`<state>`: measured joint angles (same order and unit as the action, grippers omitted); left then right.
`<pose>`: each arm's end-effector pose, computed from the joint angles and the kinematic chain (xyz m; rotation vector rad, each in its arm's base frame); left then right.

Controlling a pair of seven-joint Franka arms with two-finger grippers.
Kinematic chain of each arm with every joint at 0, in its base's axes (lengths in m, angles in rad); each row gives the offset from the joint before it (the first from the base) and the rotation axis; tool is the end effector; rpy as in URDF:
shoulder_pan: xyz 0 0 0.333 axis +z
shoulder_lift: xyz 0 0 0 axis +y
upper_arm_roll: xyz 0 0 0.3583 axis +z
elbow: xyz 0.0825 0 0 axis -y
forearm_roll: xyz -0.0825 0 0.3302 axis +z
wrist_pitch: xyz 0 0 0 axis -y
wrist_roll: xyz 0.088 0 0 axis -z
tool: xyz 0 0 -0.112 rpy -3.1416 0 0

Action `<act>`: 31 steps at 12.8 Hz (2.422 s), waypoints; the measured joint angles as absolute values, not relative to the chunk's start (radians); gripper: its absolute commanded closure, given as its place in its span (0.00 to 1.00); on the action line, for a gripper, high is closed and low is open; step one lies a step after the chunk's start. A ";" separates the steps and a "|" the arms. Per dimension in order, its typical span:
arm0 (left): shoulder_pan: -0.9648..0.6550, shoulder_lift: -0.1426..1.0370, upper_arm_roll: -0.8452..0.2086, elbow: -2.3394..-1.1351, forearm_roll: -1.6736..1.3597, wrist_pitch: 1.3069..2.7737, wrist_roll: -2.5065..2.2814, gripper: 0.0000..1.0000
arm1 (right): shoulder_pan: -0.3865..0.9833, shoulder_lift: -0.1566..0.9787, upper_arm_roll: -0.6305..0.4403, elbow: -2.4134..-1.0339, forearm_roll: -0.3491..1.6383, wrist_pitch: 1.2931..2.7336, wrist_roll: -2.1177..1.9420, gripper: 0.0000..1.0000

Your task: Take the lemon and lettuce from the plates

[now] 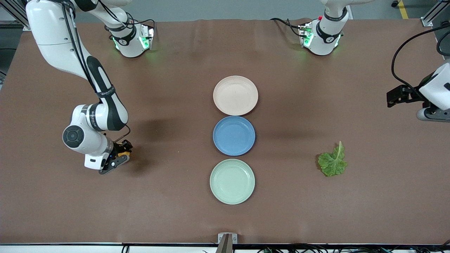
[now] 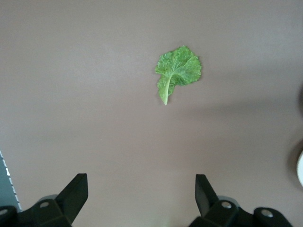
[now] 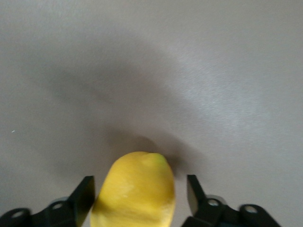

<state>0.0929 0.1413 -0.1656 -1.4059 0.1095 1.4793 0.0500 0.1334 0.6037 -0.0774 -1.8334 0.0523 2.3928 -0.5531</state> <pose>0.5400 -0.0180 0.6500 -3.0481 0.1761 0.0994 0.6297 0.0417 0.2681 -3.0073 -0.9019 0.0675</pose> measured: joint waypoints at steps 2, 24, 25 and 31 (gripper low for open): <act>0.110 0.118 -0.165 -1.418 0.046 1.479 0.005 0.00 | 0.126 0.596 -0.078 -1.768 0.052 2.294 -0.553 0.00; -0.024 -0.015 -0.026 -1.555 0.004 1.521 -0.038 0.00 | -0.007 0.369 -0.133 -1.275 0.053 1.497 -0.052 0.00; -0.023 -0.014 -0.025 -1.556 0.004 1.528 -0.038 0.00 | 0.002 0.365 -0.128 -1.268 0.053 1.469 -0.040 0.00; -0.020 -0.015 -0.023 -1.545 0.003 1.545 -0.038 0.00 | 0.025 0.299 -0.128 -1.290 0.053 1.433 -0.023 0.00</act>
